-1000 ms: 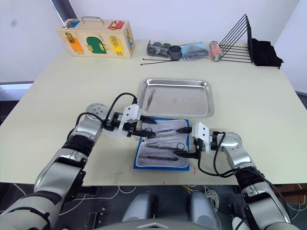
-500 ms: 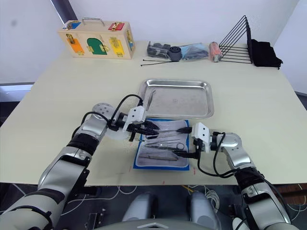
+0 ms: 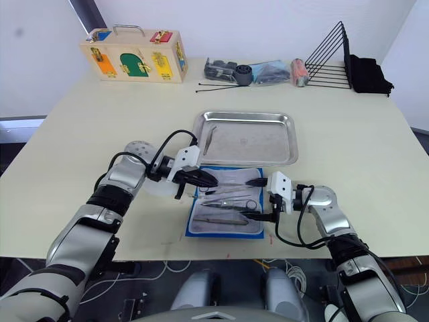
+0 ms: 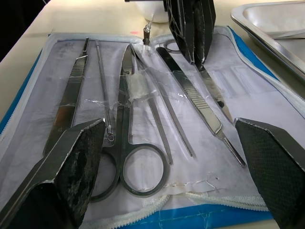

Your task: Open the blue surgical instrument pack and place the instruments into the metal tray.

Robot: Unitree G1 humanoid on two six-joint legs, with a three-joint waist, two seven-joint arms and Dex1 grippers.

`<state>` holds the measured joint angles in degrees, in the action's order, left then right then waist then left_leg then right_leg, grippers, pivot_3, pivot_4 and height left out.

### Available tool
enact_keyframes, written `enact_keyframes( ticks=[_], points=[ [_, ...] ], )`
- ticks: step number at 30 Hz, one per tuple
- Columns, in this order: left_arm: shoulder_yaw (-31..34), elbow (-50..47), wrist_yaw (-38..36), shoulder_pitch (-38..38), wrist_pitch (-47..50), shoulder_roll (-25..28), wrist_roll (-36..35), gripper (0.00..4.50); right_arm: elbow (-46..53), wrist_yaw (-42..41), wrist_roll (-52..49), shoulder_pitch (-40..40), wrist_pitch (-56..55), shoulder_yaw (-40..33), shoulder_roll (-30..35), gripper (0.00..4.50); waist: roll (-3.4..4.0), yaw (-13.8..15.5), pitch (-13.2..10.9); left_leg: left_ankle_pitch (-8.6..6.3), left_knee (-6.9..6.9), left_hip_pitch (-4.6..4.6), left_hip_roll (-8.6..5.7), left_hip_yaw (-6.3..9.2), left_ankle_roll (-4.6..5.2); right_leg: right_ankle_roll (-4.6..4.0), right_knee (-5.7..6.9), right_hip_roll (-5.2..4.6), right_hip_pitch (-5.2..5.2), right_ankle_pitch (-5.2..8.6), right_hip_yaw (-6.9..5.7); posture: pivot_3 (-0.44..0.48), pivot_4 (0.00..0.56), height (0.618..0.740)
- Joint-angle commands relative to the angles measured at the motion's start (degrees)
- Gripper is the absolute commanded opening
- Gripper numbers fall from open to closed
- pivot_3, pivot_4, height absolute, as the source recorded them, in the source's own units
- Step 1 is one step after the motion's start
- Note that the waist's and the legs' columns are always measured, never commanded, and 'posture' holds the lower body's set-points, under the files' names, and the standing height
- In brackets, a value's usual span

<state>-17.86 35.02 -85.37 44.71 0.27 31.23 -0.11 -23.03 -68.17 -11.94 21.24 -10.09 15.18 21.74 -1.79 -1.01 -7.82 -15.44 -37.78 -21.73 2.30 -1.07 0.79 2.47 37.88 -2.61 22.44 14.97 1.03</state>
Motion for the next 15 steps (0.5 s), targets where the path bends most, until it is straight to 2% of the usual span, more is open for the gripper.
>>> enact_keyframes(
  ticks=[1, 8, 15],
  points=[
    [-0.8, -4.7, -1.1, 1.1, 5.2, 1.7, 1.1, 0.07, -4.8, 1.4, 4.1, -2.3, 1.9, 1.9, 0.4, 4.5, 0.01, -0.1, 0.0, 0.0, 0.0, 0.01, 0.0, 0.0, 0.0, 0.0, 0.0, 0.0, 0.0, 0.0, 0.0, 0.0, 0.15, 0.74],
    [-2.0, -13.1, -2.1, 3.0, 13.6, 3.6, 1.4, 0.07, -5.0, 1.5, 4.2, -2.5, 1.9, 2.0, 0.2, 4.5, -0.02, -0.2, 0.0, 0.0, 0.0, -0.01, 0.03, 0.01, 0.0, 0.0, 0.0, 0.04, 0.02, 0.0, 0.02, 0.0, 0.15, 0.74],
    [-3.3, -14.4, -2.7, 5.1, 16.1, 4.7, 2.1, 0.07, -5.0, 1.7, 4.2, -2.5, 1.9, 2.2, -0.2, 4.5, -0.04, -0.2, 0.0, 0.0, 0.0, 0.0, 0.03, 0.01, 0.0, -0.01, 0.0, 0.05, 0.03, 0.0, 0.03, 0.0, 0.15, 0.74]
  ],
)
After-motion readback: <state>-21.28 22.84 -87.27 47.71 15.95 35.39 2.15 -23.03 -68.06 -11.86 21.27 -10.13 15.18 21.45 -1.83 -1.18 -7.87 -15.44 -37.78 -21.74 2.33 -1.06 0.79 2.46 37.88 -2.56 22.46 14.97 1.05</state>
